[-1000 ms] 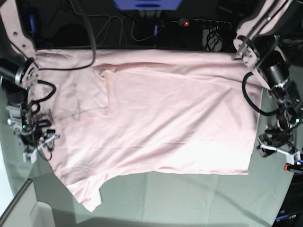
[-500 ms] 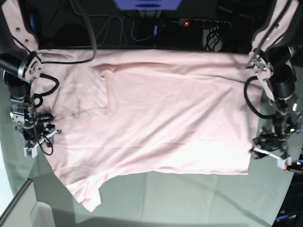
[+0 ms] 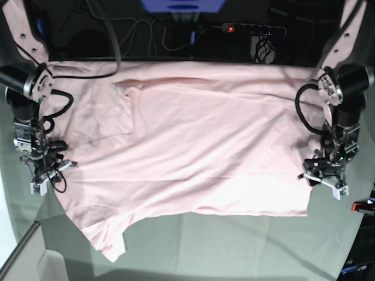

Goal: Layout the t-shirt on the table in an organized manner, then fold the t-shirt properly
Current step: 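Grasp the shirt midline with both grippers and fold it toward the collar edge, then lift the folded half with both grippers and lay it over the collar edge, then grasp the hanging sleeve with the right gripper and tuck it onto the shirt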

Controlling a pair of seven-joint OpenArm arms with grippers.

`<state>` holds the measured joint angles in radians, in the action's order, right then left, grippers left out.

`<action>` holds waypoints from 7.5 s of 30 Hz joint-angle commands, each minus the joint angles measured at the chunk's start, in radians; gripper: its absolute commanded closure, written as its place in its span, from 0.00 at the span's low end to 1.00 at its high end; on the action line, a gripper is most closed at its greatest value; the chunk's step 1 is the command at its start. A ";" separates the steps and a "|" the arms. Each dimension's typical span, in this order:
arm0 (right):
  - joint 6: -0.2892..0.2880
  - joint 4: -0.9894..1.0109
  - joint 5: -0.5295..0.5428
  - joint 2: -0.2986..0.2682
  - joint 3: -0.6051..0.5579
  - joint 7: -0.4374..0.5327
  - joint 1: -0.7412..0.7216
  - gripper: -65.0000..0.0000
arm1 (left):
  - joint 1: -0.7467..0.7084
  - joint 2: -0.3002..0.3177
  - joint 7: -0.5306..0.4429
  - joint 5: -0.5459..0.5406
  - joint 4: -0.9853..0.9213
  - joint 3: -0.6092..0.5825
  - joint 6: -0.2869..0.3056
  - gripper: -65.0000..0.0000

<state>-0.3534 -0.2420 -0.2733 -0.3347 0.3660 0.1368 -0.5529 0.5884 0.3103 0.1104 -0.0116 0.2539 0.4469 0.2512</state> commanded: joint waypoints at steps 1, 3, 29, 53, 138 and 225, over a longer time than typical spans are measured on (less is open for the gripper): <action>-0.002 -0.003 -0.011 -0.004 0.000 -0.032 -0.011 1.00 | 0.028 0.010 -0.004 -0.003 0.006 -0.001 0.006 0.51; -0.002 -0.003 -0.011 -0.004 0.000 -0.032 -0.009 1.00 | 0.028 0.005 -0.004 -0.003 0.006 -0.012 0.007 0.51; -0.002 -0.006 -0.011 -0.002 0.000 -0.030 0.007 1.00 | 0.000 -0.018 -0.005 -0.008 0.005 -0.087 0.003 0.99; -0.011 -0.402 0.180 -0.011 0.000 -0.032 0.164 1.00 | -0.278 -0.046 0.298 -0.124 0.758 -0.009 0.009 1.00; -0.345 -0.939 0.561 0.159 0.311 -0.029 1.020 0.91 | -0.925 -0.102 0.300 -0.565 1.080 0.183 0.012 0.70; -0.345 -1.459 0.294 0.334 0.284 -0.414 0.765 1.00 | -0.954 -0.093 0.300 -0.566 1.091 0.192 0.009 0.65</action>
<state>-0.7025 -1.6825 0.0055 0.0132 0.6468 -0.3042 0.2199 -0.3656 0.2020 0.4286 -0.5682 1.3296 0.6334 0.2569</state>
